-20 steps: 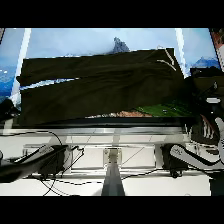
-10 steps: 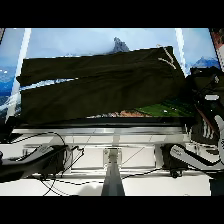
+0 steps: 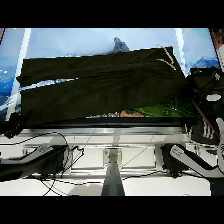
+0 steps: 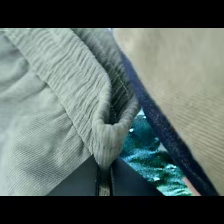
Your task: Fold the clothes and pants, and hang the long-sleeved shirts on hangers.
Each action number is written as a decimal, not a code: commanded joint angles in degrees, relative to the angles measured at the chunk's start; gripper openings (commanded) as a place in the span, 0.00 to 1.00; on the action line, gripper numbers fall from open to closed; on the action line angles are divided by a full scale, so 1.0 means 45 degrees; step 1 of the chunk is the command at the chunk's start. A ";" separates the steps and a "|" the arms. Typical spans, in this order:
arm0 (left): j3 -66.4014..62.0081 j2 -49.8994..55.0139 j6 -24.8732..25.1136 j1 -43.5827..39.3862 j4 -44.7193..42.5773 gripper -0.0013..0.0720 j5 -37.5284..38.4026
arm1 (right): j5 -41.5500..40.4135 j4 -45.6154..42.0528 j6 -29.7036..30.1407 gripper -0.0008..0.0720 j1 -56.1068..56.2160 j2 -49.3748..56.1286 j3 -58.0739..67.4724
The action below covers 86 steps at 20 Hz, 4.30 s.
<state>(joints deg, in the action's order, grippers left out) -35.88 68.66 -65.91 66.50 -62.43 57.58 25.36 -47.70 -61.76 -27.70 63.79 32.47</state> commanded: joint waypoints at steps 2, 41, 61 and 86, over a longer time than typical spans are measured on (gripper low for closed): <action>0.0039 0.0219 0.0087 -0.0272 0.0257 0.40 -0.1088 | 0.0612 -0.0986 -0.0019 0.05 0.0005 -0.1277 0.0010; -0.7699 0.3483 -0.3138 -0.8058 0.0879 0.05 -0.4537 | 0.3283 -0.4677 -0.5838 0.04 -0.1734 -0.3827 0.2021; -1.0792 0.6139 -0.3648 -0.8170 -0.2433 0.98 0.0024 | 0.1758 -0.5134 -0.8344 0.96 0.0767 0.3521 0.6305; -0.8646 0.5348 -0.0185 -0.7679 0.3638 0.06 -0.4911 | 0.4556 -0.5076 -0.5387 0.36 0.3832 0.3526 1.0069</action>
<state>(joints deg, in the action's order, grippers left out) -71.99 95.98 -71.79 32.23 -46.50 32.53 45.95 -70.57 -87.77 -15.44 79.59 74.72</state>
